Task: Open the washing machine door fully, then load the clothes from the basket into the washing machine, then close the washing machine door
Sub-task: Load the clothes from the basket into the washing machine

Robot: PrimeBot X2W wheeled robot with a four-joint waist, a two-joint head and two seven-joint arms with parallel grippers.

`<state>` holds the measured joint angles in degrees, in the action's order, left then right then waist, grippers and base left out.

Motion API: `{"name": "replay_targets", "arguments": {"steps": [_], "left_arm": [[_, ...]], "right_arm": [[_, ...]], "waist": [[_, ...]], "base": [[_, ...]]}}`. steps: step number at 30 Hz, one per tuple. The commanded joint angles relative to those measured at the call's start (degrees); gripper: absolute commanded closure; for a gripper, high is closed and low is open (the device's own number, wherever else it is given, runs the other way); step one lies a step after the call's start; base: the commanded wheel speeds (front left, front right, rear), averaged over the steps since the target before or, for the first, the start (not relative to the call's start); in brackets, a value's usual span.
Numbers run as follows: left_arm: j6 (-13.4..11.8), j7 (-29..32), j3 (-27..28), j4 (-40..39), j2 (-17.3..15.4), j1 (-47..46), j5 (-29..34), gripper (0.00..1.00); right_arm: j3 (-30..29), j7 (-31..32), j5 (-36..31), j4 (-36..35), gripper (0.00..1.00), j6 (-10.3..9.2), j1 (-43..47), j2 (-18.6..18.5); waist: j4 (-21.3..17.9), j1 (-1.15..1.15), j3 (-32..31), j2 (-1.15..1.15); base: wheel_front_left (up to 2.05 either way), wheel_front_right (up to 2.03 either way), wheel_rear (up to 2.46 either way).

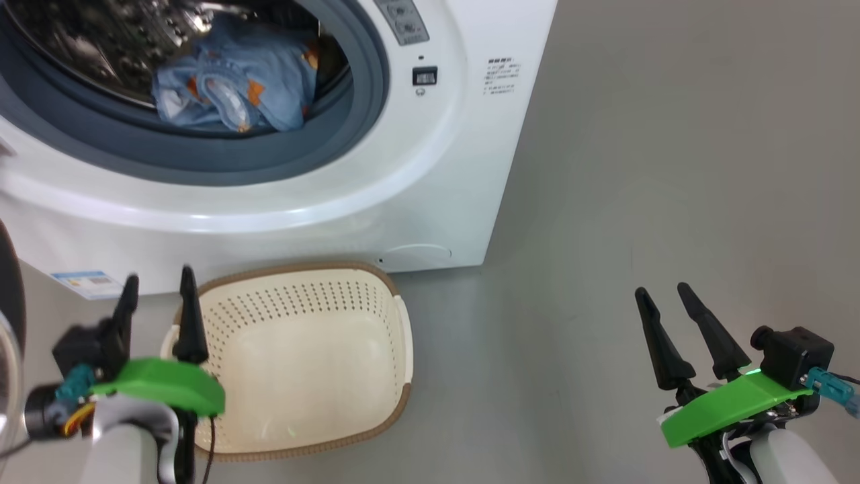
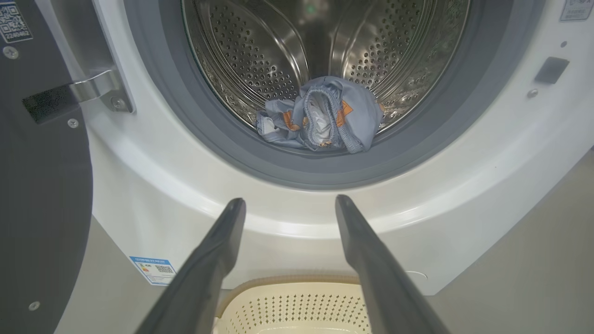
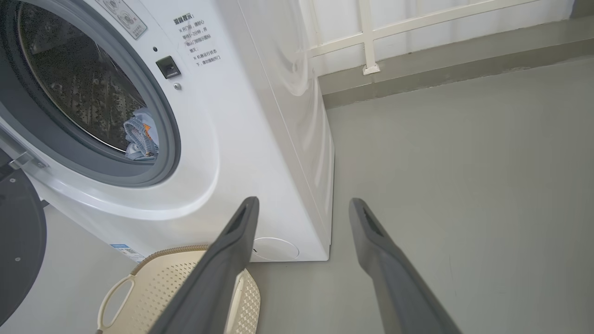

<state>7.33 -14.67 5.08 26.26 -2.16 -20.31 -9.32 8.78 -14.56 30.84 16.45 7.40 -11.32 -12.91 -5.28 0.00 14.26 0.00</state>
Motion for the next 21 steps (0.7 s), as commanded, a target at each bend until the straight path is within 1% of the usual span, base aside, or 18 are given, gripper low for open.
{"name": "replay_targets", "arguments": {"steps": [1, 2, 11, 21], "left_arm": [[0.1, -0.3, 1.9, -2.0, -1.2, 1.3, -0.1, 0.0], [0.1, -0.3, 1.9, -3.1, -1.2, 3.3, -0.3, 0.0], [0.2, -0.3, 2.4, -6.5, -1.2, 10.2, -0.8, 0.0], [0.2, -0.3, 3.0, -12.2, -1.8, 18.0, -0.9, 0.0]], "right_arm": [[1.2, -0.4, -0.3, -1.1, 0.0, 0.09, 1.0, -0.9], [1.2, -0.4, -0.2, -1.0, 0.0, 0.09, 1.6, -1.0], [0.1, -0.4, -0.1, -1.2, 0.0, 0.09, 4.8, -1.5], [-1.2, -0.4, -0.2, -1.7, 0.0, 0.09, 7.8, -2.0]], "waist": [[0.0, 0.0, -1.6, 0.0], [-0.1, 0.0, -2.6, 0.0], [-0.1, 0.0, -6.1, 0.0], [-0.5, 0.0, -8.8, 0.0]], "base": [[0.0, 0.0, 0.0], [0.0, 0.0, 0.0], [0.0, 0.0, 0.0], [0.0, 0.0, 0.0]]}}
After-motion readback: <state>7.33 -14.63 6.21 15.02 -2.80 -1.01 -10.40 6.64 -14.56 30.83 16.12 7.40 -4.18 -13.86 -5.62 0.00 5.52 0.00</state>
